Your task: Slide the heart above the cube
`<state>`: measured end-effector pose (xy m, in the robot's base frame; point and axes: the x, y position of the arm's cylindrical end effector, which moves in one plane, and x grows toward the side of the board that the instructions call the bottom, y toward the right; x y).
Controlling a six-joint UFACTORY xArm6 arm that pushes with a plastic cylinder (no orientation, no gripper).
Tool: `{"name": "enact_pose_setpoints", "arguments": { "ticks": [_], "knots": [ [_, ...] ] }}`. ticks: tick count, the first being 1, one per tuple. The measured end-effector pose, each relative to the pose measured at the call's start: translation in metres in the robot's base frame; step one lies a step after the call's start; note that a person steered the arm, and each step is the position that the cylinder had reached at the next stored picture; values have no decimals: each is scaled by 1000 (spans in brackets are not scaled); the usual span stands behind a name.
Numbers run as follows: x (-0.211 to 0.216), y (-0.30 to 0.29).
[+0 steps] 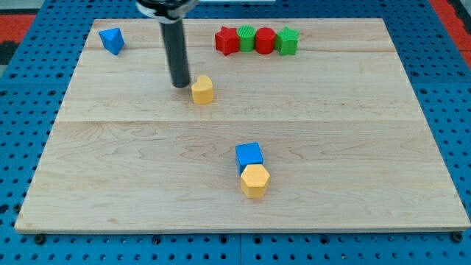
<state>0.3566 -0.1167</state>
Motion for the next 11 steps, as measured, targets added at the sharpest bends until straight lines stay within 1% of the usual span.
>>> {"name": "enact_pose_setpoints", "arguments": {
  "ticks": [1, 2, 3, 4, 5, 6, 7, 8, 10, 11],
  "knots": [
    [-24, -27],
    [-23, 10],
    [9, 61],
    [56, 79],
    [66, 80],
    [42, 69],
    [55, 41],
    [84, 41],
    [107, 87],
    [95, 93]
  ]
}}
